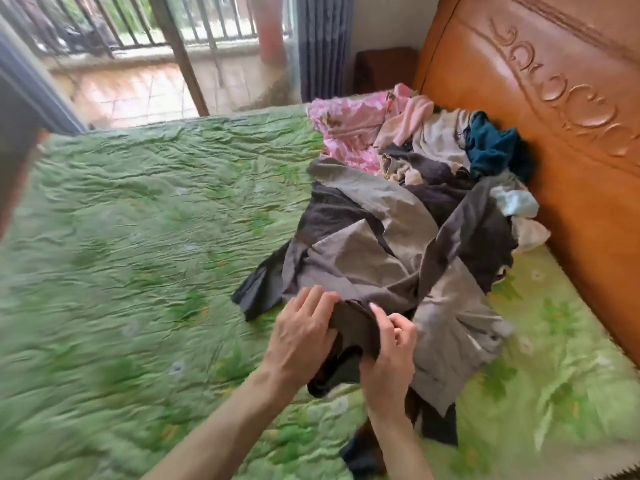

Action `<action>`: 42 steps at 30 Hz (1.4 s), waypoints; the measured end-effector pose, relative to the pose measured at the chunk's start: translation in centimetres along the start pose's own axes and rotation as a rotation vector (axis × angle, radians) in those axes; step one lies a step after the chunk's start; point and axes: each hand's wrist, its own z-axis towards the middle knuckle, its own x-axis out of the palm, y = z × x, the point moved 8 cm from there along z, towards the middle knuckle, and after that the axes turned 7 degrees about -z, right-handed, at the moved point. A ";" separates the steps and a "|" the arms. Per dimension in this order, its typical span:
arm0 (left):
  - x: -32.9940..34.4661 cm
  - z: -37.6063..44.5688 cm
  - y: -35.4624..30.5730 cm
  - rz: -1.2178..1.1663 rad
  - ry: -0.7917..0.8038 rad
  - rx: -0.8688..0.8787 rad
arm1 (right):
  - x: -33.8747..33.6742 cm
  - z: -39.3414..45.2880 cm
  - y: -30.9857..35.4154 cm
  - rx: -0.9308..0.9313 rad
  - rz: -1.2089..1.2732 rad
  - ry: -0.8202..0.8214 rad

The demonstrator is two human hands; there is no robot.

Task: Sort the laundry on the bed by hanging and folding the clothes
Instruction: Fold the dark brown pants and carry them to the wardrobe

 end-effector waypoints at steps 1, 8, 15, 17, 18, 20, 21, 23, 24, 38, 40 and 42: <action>-2.3 -0.5 0.3 0.012 -0.038 -0.010 | -0.2 -0.2 0.4 0.013 -0.010 0.003; -16.5 -6.8 9.4 0.098 -0.266 -0.368 | -0.7 -1.1 3.0 0.137 -0.165 0.284; -22.8 -14.9 21.5 -0.513 -0.676 -0.954 | -3.2 2.2 11.5 0.091 -0.157 0.190; -24.7 -15.8 23.1 -0.595 -0.676 -0.930 | -4.3 3.2 14.3 0.062 -0.195 0.175; -25.6 -16.0 23.7 -0.632 -0.671 -0.902 | -4.8 3.8 15.5 0.052 -0.228 0.173; -27.9 -16.0 24.3 -0.689 -0.662 -0.833 | -6.1 4.9 18.0 0.041 -0.282 0.187; -29.1 -15.8 24.5 -0.707 -0.640 -0.808 | -6.8 5.5 19.1 0.053 -0.296 0.204; -31.3 -15.2 24.7 -0.727 -0.554 -0.778 | -8.1 6.7 21.4 0.089 -0.272 0.252; -32.3 -14.8 24.8 -0.713 -0.484 -0.764 | -8.8 7.3 22.7 0.116 -0.246 0.278; -45.0 -14.4 22.0 -0.414 0.320 -0.655 | -14.2 9.3 33.7 -0.009 0.123 0.805; -46.6 -14.4 21.5 -0.695 0.347 -0.638 | -15.0 9.3 34.3 -0.084 0.143 0.949; -48.3 -13.9 21.5 -0.927 0.312 -0.622 | -15.7 9.6 35.0 -0.152 0.129 1.001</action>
